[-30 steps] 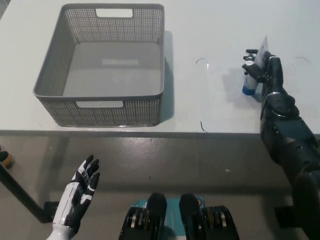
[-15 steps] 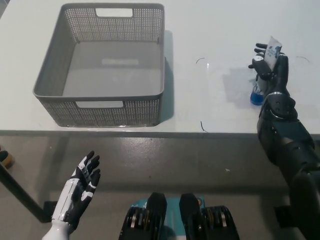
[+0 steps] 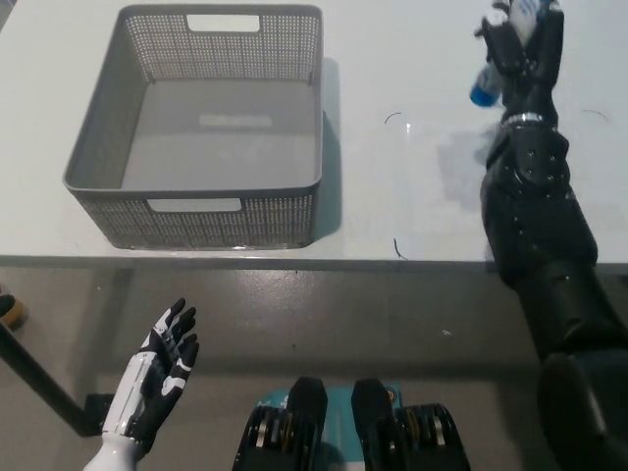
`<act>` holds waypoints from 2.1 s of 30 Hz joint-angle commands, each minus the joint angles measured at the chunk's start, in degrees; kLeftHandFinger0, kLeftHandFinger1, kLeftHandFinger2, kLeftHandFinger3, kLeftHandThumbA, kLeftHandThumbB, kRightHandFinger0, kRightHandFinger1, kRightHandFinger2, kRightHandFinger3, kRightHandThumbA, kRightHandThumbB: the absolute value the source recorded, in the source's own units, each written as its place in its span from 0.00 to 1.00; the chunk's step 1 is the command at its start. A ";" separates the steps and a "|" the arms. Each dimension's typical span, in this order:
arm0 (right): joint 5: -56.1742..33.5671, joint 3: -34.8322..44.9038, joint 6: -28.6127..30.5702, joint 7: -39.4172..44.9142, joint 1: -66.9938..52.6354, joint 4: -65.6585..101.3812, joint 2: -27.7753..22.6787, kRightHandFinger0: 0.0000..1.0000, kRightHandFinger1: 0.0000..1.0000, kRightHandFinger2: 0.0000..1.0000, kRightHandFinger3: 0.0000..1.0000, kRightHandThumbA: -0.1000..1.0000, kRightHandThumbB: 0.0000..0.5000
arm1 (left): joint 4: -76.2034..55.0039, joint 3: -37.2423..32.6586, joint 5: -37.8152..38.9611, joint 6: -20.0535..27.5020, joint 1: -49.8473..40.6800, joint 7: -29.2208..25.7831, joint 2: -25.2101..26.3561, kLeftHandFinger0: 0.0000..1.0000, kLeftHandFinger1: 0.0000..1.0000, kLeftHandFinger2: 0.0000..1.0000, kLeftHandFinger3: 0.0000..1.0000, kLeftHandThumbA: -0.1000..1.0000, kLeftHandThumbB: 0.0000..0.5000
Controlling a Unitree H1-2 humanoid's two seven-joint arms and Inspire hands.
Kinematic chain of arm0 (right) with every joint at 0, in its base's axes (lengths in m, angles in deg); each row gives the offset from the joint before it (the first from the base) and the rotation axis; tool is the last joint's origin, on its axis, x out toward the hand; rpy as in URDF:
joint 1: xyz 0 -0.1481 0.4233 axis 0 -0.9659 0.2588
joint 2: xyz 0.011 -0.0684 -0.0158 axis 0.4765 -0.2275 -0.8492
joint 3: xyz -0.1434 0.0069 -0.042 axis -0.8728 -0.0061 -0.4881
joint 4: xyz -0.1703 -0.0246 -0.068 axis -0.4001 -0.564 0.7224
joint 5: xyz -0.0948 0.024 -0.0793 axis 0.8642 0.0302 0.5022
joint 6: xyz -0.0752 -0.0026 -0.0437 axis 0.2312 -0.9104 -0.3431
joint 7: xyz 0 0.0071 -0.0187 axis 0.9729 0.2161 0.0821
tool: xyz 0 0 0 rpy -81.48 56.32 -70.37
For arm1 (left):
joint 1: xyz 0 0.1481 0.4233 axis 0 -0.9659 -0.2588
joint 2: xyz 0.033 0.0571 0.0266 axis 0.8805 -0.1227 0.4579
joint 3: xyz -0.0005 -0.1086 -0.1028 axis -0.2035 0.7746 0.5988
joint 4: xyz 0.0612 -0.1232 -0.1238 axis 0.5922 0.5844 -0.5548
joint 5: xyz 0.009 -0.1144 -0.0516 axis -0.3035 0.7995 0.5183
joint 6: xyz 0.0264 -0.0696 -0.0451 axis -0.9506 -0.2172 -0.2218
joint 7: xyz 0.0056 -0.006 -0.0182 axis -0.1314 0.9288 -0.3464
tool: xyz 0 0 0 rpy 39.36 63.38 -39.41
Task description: Use the right hand to pick up a shampoo and place it into a container on the left side
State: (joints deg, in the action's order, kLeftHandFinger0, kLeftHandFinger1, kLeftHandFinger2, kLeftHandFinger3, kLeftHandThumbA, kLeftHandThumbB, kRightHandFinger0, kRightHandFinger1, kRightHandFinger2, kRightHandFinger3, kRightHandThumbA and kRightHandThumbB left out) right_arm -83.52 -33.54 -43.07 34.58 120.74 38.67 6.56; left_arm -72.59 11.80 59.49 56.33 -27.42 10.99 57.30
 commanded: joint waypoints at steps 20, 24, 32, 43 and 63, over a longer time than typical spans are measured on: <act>8.43 -14.70 -4.44 -0.26 8.66 4.05 18.16 0.00 0.36 0.79 0.74 0.00 0.27 | -0.06 -1.91 0.15 -0.47 0.30 2.22 0.34 1.00 1.00 1.00 1.00 0.71 0.00; 9.05 -14.75 -1.14 -0.70 8.84 -0.32 19.11 0.00 0.37 0.78 0.73 0.00 0.26 | -0.49 -2.07 0.00 -0.64 0.12 2.21 0.55 1.00 1.00 1.00 1.00 0.71 0.00; 11.26 -15.30 2.11 -3.38 9.06 -9.05 18.26 0.00 0.38 0.80 0.77 0.00 0.21 | -1.28 -2.37 0.23 -1.55 0.15 2.39 0.65 1.00 1.00 1.00 1.00 0.70 0.00; 9.09 -13.06 3.90 -2.88 8.77 -16.88 16.62 0.11 0.48 0.87 0.89 0.00 0.30 | -0.05 -2.92 -0.86 0.36 0.93 2.69 1.03 1.00 1.00 1.00 1.00 0.71 0.00; 10.82 -14.08 2.78 0.30 4.89 1.15 12.34 1.00 1.00 1.00 1.00 0.67 0.52 | 2.10 -3.29 -1.78 2.05 1.92 3.41 1.64 1.00 1.00 1.00 1.00 0.64 0.00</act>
State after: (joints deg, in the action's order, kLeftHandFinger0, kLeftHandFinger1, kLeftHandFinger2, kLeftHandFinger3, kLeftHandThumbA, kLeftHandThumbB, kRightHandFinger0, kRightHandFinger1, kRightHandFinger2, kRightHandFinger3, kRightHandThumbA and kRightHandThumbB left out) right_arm -74.09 -47.62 -40.65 33.98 124.11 30.68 19.95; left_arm -70.06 8.67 58.40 56.33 -26.43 13.65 57.83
